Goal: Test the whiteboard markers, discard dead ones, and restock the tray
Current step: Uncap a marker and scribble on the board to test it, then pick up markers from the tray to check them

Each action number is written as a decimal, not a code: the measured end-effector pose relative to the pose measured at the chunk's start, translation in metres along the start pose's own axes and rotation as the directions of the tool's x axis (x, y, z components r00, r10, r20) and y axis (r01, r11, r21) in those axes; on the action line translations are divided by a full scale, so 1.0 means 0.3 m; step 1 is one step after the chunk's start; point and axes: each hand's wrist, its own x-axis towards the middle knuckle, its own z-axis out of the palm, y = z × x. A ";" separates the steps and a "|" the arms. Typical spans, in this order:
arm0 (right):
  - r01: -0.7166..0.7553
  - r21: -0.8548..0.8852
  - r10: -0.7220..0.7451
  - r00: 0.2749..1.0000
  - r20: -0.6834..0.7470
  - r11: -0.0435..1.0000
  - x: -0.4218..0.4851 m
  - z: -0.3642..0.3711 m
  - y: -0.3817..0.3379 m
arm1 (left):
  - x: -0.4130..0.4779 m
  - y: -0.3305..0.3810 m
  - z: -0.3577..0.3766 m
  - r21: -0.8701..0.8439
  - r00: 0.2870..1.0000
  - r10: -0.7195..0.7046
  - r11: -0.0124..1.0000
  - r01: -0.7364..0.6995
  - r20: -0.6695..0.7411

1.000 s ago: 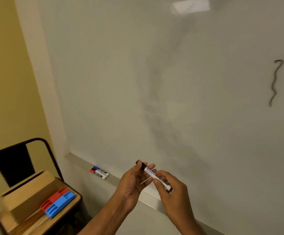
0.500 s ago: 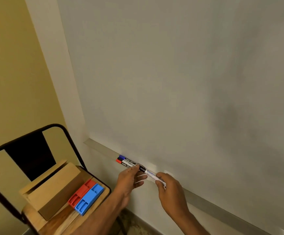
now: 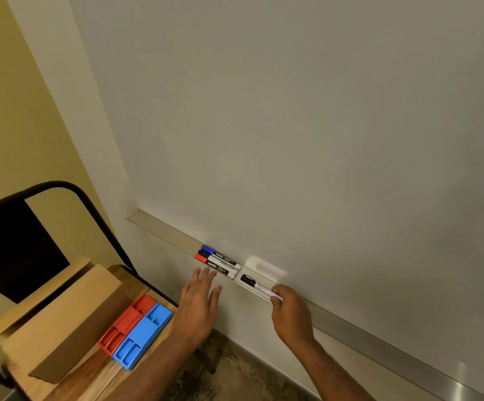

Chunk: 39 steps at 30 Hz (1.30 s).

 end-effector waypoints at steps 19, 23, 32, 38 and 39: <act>0.071 -0.136 -0.070 0.997 0.009 0.988 0.109 0.156 0.098 | 0.058 -0.092 0.157 0.148 0.994 0.081 0.985 -0.090 0.071; 0.070 -0.088 -0.070 0.998 0.005 0.994 0.091 0.141 0.102 | 0.051 -0.062 0.154 0.157 0.992 0.094 0.982 -0.107 0.087; 0.180 -0.109 -0.200 0.954 -0.222 0.978 -0.034 -0.015 0.166 | -0.035 0.133 0.188 0.200 0.957 0.264 0.938 -0.283 0.116; 0.137 -0.172 -0.183 0.940 -0.288 0.976 -0.173 -0.161 0.282 | -0.112 0.293 0.291 0.200 0.905 0.397 0.885 -0.421 0.152; 0.119 -0.182 -0.172 0.933 -0.316 0.976 -0.206 -0.197 0.321 | -0.133 0.336 0.315 0.189 0.893 0.417 0.875 -0.445 0.170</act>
